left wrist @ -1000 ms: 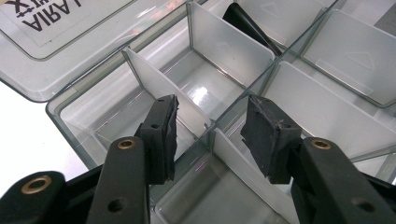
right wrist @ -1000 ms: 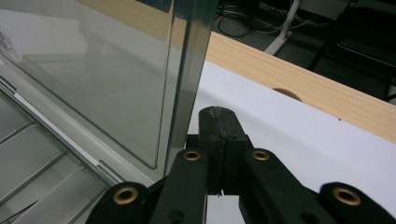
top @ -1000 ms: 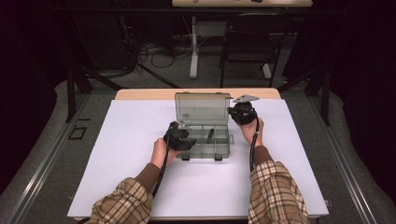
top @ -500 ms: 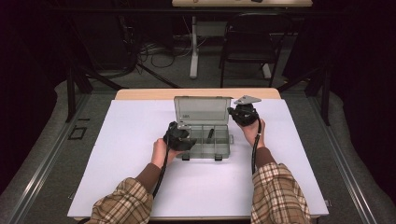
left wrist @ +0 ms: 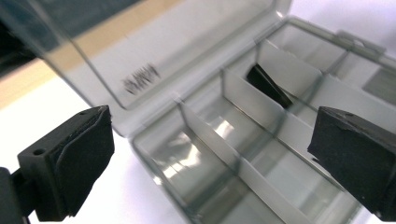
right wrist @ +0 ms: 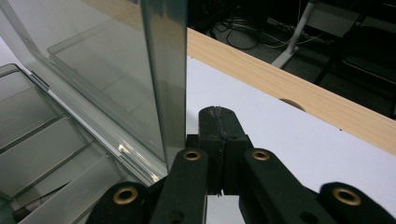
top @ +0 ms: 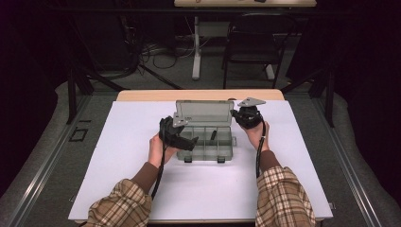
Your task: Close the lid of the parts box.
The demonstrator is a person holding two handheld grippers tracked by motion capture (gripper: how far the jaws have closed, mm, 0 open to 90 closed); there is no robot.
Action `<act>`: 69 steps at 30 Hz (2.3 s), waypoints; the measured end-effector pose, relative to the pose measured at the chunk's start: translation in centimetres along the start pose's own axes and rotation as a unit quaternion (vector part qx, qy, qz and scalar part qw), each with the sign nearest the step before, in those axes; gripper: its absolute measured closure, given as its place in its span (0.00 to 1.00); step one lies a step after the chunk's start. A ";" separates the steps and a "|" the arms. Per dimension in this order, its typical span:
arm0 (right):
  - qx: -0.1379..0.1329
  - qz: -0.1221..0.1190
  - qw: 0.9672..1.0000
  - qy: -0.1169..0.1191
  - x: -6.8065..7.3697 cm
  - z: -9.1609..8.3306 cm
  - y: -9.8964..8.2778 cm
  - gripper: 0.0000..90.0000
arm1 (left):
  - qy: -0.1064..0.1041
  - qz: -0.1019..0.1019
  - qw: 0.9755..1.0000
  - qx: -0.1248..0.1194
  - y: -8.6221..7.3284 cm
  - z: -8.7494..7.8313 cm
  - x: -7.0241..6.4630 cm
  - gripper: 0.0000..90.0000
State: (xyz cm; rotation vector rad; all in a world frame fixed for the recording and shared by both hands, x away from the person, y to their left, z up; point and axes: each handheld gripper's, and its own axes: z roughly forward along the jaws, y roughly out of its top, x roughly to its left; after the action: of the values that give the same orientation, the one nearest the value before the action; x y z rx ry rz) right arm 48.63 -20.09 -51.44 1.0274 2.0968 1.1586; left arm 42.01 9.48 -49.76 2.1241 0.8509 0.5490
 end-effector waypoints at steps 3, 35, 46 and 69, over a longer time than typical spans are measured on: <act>-0.001 0.001 1.000 0.001 0.0 0.0 -0.1 1.00 | 0.015 -0.006 1.000 -0.015 0.8 -0.8 1.1 0.00; 0.020 -0.008 1.000 0.007 0.0 -2.0 0.6 0.92 | 0.048 0.088 0.995 -0.013 4.7 -2.7 5.1 0.84; 0.027 -0.010 0.999 0.023 -0.2 -6.1 2.9 0.72 | 0.045 0.086 0.995 -0.007 4.9 -2.7 5.2 0.84; 0.040 -0.045 0.998 0.032 2.1 -5.6 5.3 0.83 | 0.015 0.099 0.995 0.005 4.6 -3.6 5.1 0.85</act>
State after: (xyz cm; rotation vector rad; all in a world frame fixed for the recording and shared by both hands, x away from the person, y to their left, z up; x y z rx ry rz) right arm 45.20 -19.17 -44.23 0.9322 2.2320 1.0853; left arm 45.14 12.73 -43.40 2.2288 0.6634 0.6817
